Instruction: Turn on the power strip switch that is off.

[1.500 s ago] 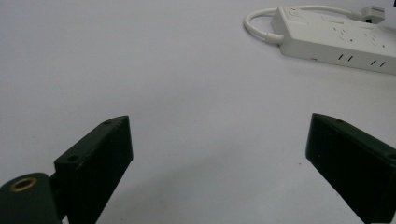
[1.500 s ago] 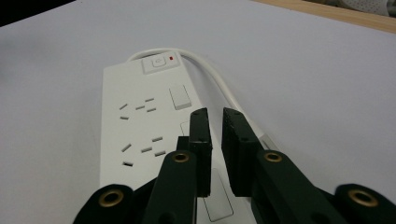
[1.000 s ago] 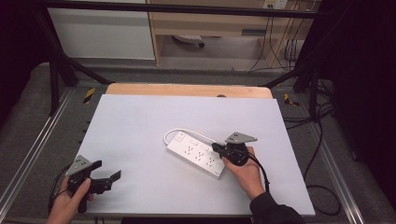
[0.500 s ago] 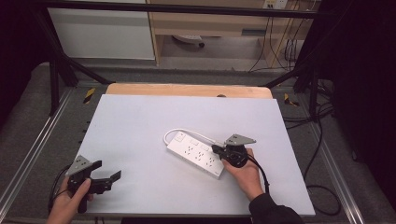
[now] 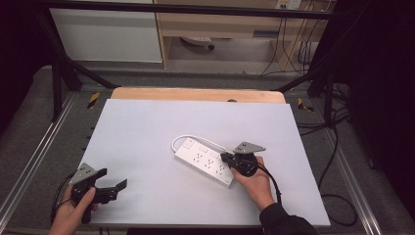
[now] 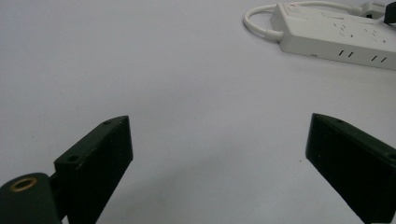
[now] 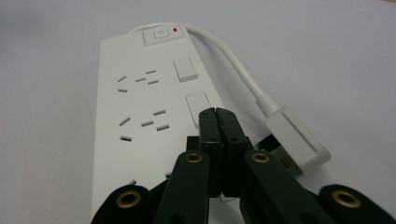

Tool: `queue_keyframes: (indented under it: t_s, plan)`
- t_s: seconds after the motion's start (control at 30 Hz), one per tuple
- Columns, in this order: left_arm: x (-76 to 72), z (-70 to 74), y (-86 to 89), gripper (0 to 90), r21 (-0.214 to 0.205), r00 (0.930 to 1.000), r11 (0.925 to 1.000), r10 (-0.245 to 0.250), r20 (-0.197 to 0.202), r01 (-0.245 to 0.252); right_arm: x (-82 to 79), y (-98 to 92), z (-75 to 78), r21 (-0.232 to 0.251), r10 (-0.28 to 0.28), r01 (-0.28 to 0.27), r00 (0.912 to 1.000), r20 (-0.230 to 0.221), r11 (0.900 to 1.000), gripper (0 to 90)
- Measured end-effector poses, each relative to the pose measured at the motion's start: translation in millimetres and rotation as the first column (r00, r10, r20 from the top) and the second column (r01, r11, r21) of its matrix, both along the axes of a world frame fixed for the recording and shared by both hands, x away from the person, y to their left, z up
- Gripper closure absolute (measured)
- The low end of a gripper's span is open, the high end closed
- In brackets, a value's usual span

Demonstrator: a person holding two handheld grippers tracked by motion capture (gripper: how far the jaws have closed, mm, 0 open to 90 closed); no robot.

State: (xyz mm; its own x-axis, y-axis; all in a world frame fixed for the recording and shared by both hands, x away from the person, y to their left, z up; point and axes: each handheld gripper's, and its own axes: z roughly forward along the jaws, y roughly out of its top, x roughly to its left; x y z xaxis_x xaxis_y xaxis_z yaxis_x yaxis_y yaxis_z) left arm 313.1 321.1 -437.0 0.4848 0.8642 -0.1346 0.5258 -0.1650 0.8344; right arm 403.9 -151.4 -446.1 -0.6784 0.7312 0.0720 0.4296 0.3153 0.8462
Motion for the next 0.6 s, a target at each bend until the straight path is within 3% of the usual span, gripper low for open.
queue_keyframes:
  t_s: [0.6]
  plan:
    - [-0.1, -0.1, -0.5, 7.3, 0.003, 1.0, 1.0, -0.003, -0.001, 0.003, -1.0, -1.1, -2.3, 0.017, -0.005, 0.005, 1.0, 0.006, 0.9998, 90.0]
